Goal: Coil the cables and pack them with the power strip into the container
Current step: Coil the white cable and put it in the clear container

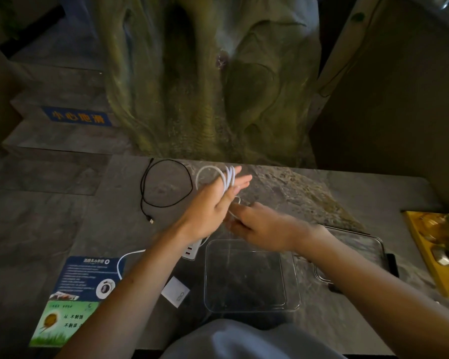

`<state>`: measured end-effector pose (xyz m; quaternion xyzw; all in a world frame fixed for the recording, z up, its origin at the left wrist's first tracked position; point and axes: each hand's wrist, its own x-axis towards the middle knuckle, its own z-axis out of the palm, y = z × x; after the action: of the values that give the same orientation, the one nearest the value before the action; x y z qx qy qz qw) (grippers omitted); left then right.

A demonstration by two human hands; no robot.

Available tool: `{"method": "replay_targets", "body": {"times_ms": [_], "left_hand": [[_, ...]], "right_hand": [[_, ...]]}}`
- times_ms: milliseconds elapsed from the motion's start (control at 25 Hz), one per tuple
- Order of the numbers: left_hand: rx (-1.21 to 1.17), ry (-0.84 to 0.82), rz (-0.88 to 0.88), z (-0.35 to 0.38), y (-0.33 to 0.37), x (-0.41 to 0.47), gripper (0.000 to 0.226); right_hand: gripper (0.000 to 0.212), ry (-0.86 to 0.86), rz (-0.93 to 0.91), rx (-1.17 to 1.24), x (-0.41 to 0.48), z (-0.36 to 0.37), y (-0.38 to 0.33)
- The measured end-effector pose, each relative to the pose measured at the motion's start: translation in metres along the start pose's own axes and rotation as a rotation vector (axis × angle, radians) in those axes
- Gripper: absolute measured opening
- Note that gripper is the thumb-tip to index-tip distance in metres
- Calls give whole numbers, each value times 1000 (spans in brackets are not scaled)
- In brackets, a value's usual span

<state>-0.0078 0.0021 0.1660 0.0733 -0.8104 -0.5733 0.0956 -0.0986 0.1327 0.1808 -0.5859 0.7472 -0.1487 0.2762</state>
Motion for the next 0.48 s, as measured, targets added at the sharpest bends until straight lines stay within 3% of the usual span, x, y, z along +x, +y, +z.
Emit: {"method": "replay_targets", "body": {"times_ms": [120,280,480], "left_hand": [[228,-103,-63,-5,-8,-2,36],[6,-186,-140,-15,-8,-8,25],[-274,-278,-144,-10,-1,-14,38]], "right_hand": [[15,8,-27,-97,-5,-16,5],[12,71,-34,-126,-14,-46,10],[32,224,-47,-193,-16,-75,18]]}}
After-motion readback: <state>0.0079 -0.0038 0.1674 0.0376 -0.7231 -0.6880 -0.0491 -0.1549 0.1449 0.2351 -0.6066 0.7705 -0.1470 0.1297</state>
